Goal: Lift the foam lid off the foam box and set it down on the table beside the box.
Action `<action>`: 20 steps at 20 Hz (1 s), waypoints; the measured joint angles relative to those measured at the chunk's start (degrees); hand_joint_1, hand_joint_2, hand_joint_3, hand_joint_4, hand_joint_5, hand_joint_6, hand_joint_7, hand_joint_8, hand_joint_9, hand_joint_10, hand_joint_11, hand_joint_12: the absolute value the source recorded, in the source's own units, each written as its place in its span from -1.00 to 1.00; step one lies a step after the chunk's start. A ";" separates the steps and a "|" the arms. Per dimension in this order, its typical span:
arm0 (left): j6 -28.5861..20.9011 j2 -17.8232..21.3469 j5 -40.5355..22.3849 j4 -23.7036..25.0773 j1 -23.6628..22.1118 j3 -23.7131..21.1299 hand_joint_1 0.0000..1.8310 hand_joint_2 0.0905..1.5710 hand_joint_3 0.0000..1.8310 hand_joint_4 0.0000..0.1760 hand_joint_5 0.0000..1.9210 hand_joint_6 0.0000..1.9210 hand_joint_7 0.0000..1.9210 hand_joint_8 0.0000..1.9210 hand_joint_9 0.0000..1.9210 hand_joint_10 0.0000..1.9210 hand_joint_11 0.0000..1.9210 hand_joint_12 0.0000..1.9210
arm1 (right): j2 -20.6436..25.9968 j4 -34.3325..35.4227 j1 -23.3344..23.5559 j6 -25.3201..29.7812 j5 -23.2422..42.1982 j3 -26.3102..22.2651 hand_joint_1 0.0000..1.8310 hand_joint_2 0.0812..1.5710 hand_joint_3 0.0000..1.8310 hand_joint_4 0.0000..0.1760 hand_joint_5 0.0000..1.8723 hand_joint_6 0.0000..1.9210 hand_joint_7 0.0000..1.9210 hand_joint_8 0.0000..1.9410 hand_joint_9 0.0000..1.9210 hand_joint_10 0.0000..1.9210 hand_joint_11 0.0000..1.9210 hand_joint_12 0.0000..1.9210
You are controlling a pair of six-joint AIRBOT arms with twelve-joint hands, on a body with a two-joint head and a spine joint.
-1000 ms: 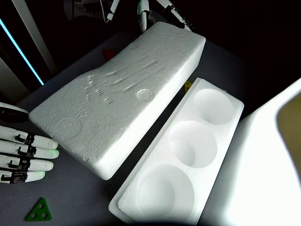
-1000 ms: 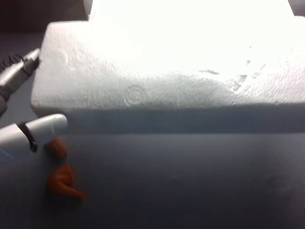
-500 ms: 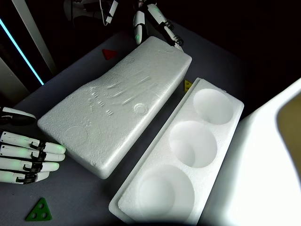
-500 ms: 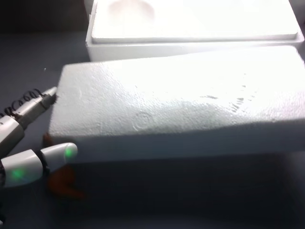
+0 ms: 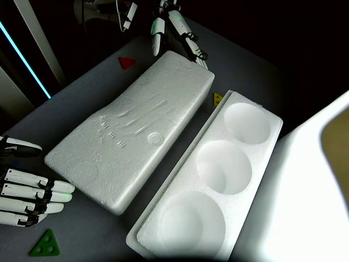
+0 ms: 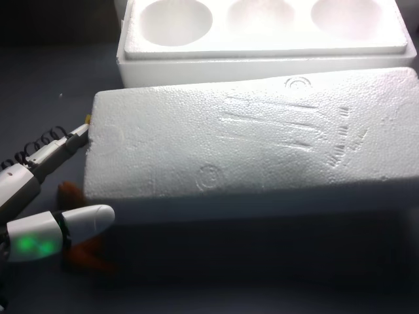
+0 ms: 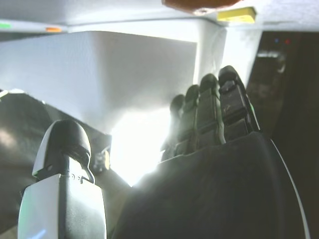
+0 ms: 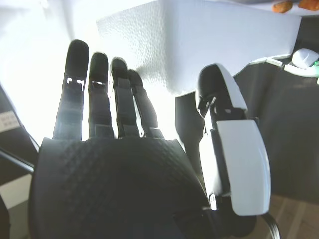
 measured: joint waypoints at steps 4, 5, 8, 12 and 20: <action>0.46 0.37 0.44 0.07 0.00 0.00 -0.60 0.28 -1.00 -0.47 -1.00 -1.00 -1.00 -1.00 -1.00 -1.00 -1.00 -1.00 | 0.00 0.33 -0.11 -0.31 0.04 0.00 -0.53 0.51 -1.00 -1.00 -1.00 -1.00 -1.00 -1.00 -0.99 -0.96 -1.00 0.38; 0.46 0.50 0.37 0.02 0.00 0.00 -0.60 0.29 -1.00 -0.59 -1.00 -1.00 -1.00 -1.00 -1.00 -1.00 -1.00 -1.00 | 0.02 0.35 -0.11 -0.33 0.07 0.02 -0.55 0.51 -1.00 -1.00 -1.00 -1.00 -1.00 -1.00 -0.99 -0.96 -1.00 0.38; 0.48 0.52 0.50 0.09 0.00 0.00 -0.60 0.29 -1.00 -0.92 -1.00 -1.00 -1.00 -1.00 -1.00 -1.00 -1.00 -1.00 | 0.04 0.81 -0.24 -0.33 0.13 0.02 -0.57 0.51 -1.00 -1.00 -1.00 -1.00 -1.00 -1.00 -0.94 -0.91 -1.00 0.58; 0.57 0.50 0.81 -0.35 0.22 0.31 -0.60 0.30 -1.00 -0.99 -1.00 -1.00 -1.00 -1.00 -1.00 -1.00 -1.00 -1.00 | 0.09 1.77 -0.63 -0.76 0.17 0.22 -0.53 0.53 -1.00 -1.00 -1.00 -1.00 -1.00 -1.00 -0.91 -0.84 -1.00 0.70; 2.16 3.13 -3.04 -0.63 0.33 -0.66 -0.61 0.26 -1.00 -0.41 -1.00 -1.00 -1.00 -1.00 -1.00 -1.00 -1.00 -1.00 | 1.42 1.60 -0.76 -1.44 3.37 -0.13 -0.59 0.50 -1.00 -1.00 -1.00 -1.00 -1.00 -1.00 -1.00 -1.00 -1.00 0.10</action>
